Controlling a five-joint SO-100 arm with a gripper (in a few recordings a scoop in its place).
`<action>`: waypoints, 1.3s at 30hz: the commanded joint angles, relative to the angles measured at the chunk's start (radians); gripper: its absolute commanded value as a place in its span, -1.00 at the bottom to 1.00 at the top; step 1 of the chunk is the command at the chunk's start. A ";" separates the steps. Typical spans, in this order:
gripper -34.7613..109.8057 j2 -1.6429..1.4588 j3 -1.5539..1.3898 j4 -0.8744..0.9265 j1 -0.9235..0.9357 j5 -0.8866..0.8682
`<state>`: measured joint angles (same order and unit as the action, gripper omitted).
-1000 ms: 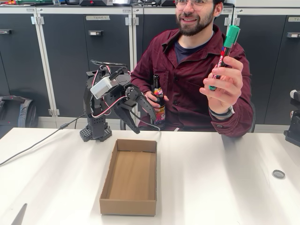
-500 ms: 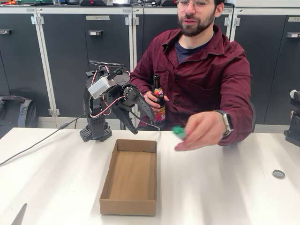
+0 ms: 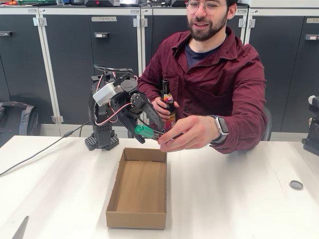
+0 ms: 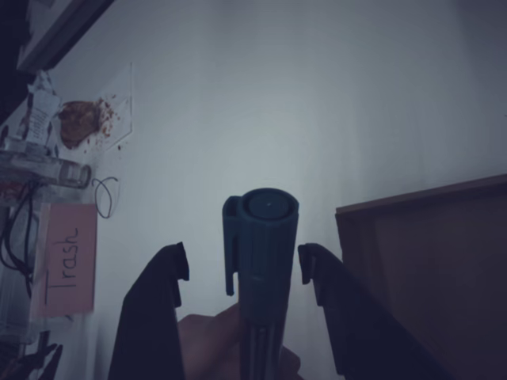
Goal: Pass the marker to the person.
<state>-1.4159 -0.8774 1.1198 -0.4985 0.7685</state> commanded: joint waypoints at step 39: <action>-0.59 -0.052 0.035 -0.054 -0.012 0.074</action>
<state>-1.4159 -0.8728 1.0953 -0.5093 0.8483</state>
